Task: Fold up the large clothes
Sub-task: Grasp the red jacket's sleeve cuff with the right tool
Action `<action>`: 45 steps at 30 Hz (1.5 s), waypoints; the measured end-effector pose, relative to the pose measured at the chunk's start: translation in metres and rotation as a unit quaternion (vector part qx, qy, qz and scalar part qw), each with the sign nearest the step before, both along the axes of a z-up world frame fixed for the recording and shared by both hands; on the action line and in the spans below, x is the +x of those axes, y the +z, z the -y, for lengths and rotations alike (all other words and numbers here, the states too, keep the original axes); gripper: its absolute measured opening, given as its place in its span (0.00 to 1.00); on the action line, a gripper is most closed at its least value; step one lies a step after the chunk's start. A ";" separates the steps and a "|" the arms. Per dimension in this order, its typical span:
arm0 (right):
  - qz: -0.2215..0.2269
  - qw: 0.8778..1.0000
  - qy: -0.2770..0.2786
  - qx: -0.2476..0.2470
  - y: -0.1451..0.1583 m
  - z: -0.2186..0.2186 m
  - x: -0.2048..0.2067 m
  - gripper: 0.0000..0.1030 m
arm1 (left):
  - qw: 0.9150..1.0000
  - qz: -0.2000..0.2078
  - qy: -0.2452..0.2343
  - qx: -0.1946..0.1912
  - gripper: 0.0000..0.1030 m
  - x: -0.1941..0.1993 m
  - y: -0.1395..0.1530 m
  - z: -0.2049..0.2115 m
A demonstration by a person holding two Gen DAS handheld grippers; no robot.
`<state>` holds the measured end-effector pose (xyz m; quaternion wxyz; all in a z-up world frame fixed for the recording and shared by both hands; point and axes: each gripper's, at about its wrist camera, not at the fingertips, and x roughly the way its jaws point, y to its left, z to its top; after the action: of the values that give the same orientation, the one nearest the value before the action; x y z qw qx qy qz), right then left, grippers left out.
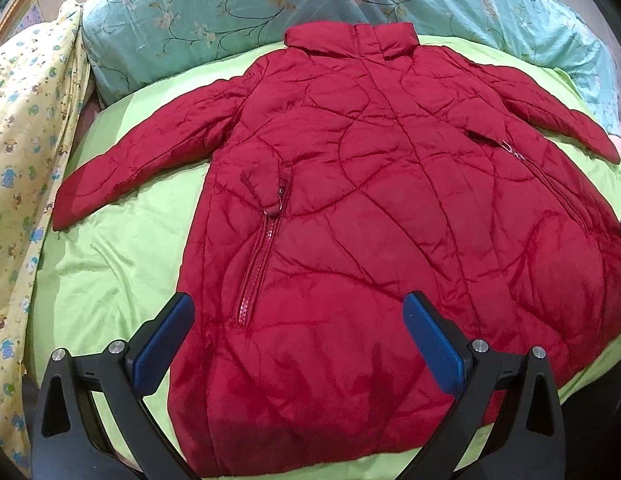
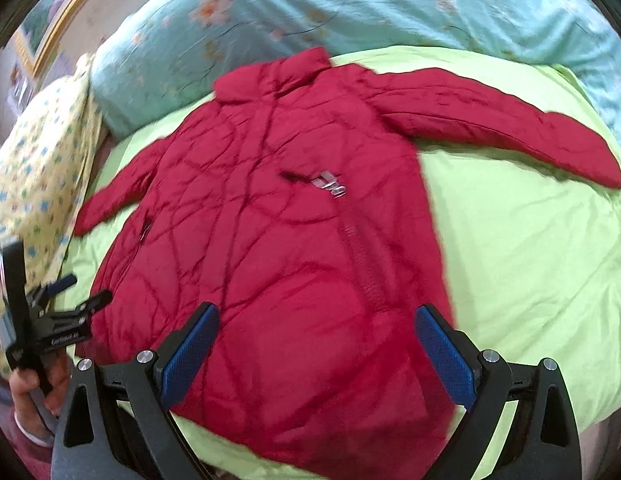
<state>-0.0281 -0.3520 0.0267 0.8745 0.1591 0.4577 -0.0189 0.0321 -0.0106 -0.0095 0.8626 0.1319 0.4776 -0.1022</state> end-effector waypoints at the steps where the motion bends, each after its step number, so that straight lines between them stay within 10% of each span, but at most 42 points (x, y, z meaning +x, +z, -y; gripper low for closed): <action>1: 0.003 1.000 -0.013 0.011 -0.001 0.012 0.000 0.96 | 1.000 -0.005 0.000 0.008 1.00 0.002 -0.001 0.000; 14: 0.040 0.974 -0.182 0.131 -0.028 0.170 0.015 0.94 | 1.000 -0.004 -0.013 -0.016 1.00 0.016 -0.003 0.013; 32: 0.089 0.910 -0.341 0.216 -0.091 0.326 0.050 0.40 | 0.999 -0.032 -0.017 -0.002 1.00 0.025 -0.027 0.028; 45: 0.150 0.929 -0.316 0.121 -0.053 0.316 0.075 0.10 | 0.999 -0.021 -0.011 -0.023 1.00 0.042 -0.030 0.029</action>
<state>0.0474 -0.6680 -0.0265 0.8556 0.4015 0.2463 -0.2148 0.0736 -0.0394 -0.0398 0.8542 0.1152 0.4913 -0.1252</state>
